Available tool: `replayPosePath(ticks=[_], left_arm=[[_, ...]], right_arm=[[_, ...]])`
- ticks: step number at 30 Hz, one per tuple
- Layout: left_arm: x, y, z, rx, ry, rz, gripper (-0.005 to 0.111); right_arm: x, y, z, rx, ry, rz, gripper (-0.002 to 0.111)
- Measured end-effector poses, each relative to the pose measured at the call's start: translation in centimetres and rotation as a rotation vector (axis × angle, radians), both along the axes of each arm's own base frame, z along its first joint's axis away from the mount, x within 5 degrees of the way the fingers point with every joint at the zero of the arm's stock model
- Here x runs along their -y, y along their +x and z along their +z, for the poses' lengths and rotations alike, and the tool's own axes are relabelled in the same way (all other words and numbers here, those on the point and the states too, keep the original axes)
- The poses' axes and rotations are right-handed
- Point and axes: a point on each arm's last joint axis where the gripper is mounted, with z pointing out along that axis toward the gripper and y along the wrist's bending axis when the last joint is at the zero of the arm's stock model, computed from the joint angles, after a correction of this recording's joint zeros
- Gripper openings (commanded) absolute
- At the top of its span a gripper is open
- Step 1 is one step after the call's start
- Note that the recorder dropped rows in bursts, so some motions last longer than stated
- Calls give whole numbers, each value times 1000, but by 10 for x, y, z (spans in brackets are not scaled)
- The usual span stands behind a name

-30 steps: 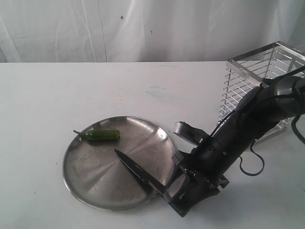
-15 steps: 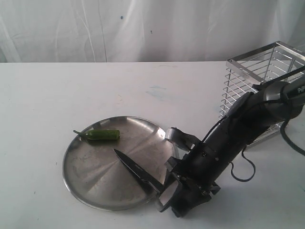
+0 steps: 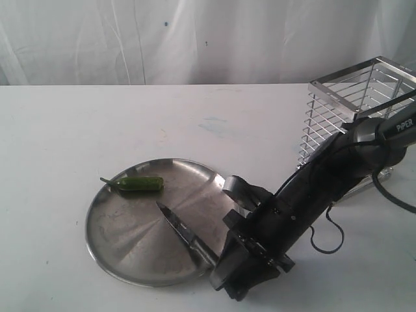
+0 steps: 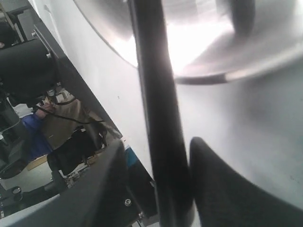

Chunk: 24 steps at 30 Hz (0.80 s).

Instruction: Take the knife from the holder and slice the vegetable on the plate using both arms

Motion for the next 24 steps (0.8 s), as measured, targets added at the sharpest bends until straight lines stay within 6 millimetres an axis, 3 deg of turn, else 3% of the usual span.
replayPosePath(ticks=[3, 17, 24], left_arm=[[0, 0, 0, 0, 0, 0, 0], [0, 0, 0, 0, 0, 0, 0], [0, 0, 0, 0, 0, 0, 0]], right_arm=[[0, 0, 0, 0, 5, 4, -1], [0, 1, 7, 68, 8, 20, 0], [7, 1, 54, 284, -33, 46, 0]])
